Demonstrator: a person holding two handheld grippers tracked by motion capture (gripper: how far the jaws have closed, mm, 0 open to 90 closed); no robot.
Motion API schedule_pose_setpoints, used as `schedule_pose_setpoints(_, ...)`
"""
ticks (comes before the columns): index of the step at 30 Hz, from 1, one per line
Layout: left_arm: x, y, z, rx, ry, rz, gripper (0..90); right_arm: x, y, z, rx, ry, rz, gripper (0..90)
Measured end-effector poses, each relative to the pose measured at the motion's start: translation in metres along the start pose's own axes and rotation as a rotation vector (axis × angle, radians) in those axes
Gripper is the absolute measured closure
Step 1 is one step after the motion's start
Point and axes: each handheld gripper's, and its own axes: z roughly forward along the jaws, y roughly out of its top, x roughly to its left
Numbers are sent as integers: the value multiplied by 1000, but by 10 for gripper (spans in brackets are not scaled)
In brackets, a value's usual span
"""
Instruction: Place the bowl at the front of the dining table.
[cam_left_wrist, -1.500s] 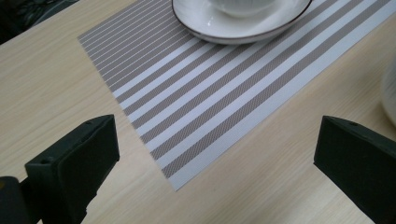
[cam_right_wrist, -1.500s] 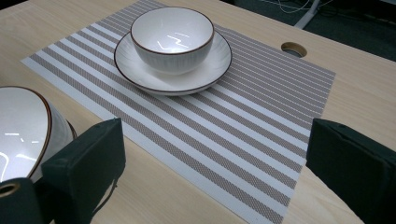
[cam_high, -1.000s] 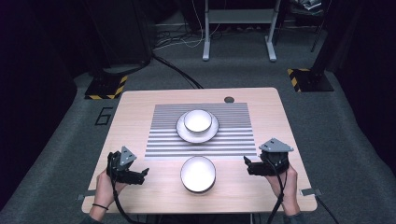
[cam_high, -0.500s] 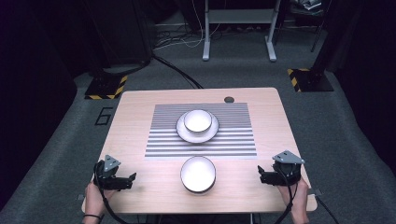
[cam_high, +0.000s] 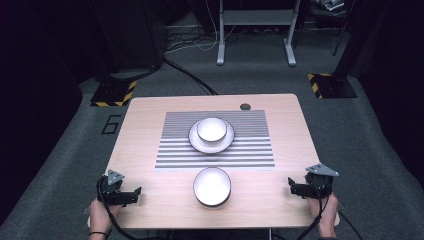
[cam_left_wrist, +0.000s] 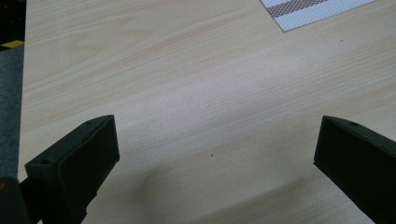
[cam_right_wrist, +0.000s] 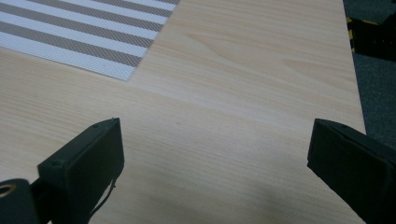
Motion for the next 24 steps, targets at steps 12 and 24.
schedule_pose_setpoints(12, 11, -7, 12, -31, -48, -80, 0, 5, -10, 8, 29, 25, -64, 44)
schedule_pose_setpoints(24, 12, -5, 13, -28, -25, -105, 0, -1, -8, 13, 64, 79, -6, 23)
